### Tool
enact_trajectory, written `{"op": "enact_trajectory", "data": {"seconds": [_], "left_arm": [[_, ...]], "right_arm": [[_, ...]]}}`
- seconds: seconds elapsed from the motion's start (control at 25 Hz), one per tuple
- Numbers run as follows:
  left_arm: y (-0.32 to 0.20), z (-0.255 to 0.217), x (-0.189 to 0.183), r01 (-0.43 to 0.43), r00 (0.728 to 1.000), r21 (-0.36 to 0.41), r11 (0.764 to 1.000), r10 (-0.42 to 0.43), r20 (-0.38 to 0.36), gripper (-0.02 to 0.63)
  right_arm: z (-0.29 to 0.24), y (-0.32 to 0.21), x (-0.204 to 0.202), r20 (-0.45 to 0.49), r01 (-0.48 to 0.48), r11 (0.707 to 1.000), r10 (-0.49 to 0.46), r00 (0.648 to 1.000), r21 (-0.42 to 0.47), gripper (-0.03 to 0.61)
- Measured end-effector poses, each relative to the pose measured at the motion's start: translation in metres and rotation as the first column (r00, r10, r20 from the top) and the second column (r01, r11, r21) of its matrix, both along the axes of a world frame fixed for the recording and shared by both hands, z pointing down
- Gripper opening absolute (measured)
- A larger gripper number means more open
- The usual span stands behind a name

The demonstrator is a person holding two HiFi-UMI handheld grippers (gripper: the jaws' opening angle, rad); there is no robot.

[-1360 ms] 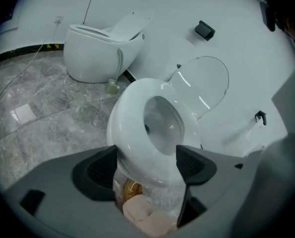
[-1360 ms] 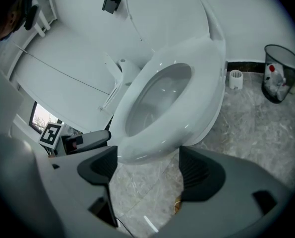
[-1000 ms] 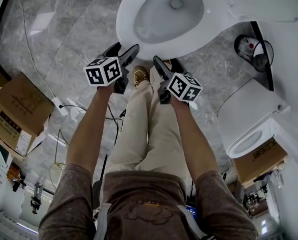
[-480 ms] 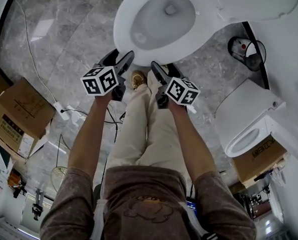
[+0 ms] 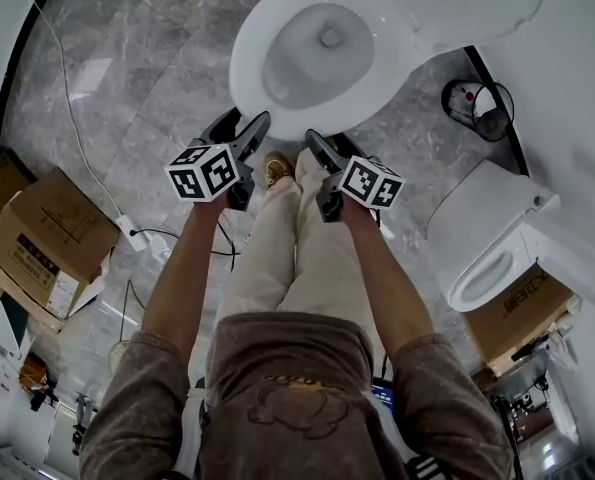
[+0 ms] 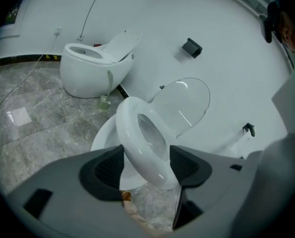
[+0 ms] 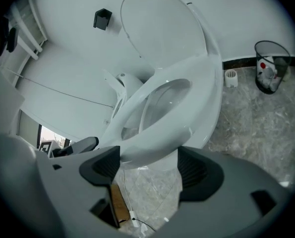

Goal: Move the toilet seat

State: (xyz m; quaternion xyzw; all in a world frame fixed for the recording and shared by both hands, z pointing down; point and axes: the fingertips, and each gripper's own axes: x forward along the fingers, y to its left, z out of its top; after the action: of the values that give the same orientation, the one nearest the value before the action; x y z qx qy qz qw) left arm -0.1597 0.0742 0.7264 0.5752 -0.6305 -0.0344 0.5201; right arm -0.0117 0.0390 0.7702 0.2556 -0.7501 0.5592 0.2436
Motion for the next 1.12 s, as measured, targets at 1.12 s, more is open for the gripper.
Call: {"op": "enact_trajectory", "data": {"seconds": [1.12], "left_arm": [[-0.077, -0.136, 0.017, -0.086, 0.996, 0.034, 0.996, 0.085, 0.027, 0.279]], "right_arm": [[-0.11, -0.07, 0.012, 0.133, -0.201, 0.967, 0.222, 0.966, -0.156, 0.364]]}}
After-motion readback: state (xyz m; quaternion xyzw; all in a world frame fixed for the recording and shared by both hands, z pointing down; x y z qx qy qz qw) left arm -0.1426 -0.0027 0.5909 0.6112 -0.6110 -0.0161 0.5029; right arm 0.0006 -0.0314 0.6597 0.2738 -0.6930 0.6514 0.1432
